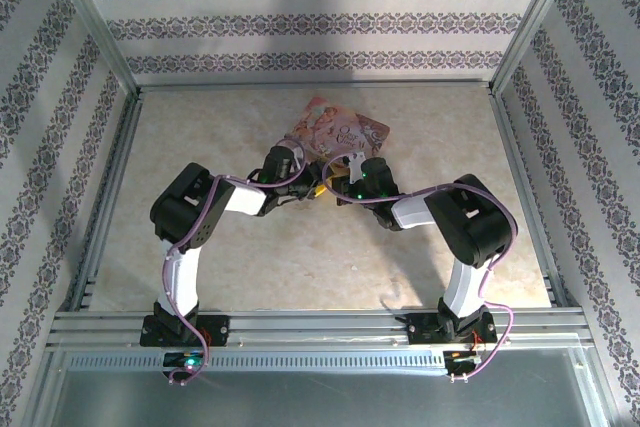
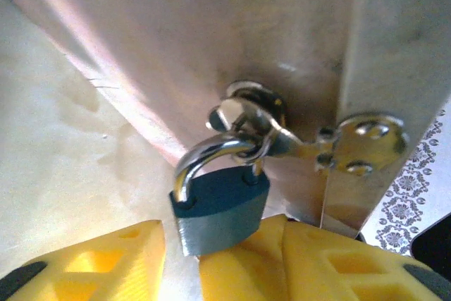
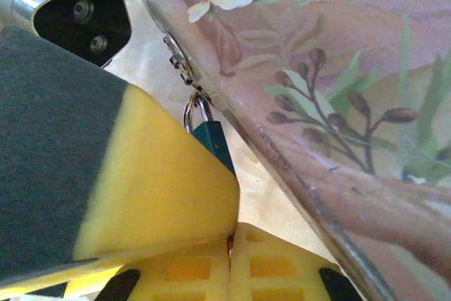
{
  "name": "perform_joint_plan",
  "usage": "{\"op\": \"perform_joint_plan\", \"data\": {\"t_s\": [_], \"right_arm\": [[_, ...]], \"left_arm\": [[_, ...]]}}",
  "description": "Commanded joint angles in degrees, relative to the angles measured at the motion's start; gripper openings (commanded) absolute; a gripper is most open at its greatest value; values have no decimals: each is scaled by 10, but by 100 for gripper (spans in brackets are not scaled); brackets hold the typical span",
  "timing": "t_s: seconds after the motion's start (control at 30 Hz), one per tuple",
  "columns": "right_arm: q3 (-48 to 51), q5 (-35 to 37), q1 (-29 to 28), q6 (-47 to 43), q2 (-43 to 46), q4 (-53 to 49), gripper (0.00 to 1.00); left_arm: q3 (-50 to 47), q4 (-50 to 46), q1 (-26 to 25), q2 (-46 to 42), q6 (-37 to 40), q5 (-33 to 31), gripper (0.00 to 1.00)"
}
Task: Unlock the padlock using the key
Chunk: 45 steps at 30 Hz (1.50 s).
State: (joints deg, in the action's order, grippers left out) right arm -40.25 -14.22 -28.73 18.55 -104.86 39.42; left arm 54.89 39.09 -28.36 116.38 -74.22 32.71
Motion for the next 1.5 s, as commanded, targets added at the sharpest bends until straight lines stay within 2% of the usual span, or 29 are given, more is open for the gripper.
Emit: {"op": "perform_joint_plan", "data": {"t_s": [0.0,0.17,0.4,0.67,0.87,1.07,1.47], "right_arm": [[9,-14,-2,19,-14,12,0],[11,-19,0,26,-10,5,0],[-1,-47,2,51,10,-27,0],[-23,-107,3,142,14,-66,0],[-25,-150,9,220,18,-70,0],[-27,-163,10,279,30,-72,0],[-38,-159,10,334,53,-90,0]], "left_arm": [[-28,33,10,-38,2,8,53],[-58,39,34,-80,12,14,61],[-104,37,73,-153,49,9,62],[-122,-2,101,-205,60,18,61],[-133,2,102,-208,33,23,58],[-140,-5,101,-206,34,22,56],[-132,53,78,-154,-1,28,49]]}}
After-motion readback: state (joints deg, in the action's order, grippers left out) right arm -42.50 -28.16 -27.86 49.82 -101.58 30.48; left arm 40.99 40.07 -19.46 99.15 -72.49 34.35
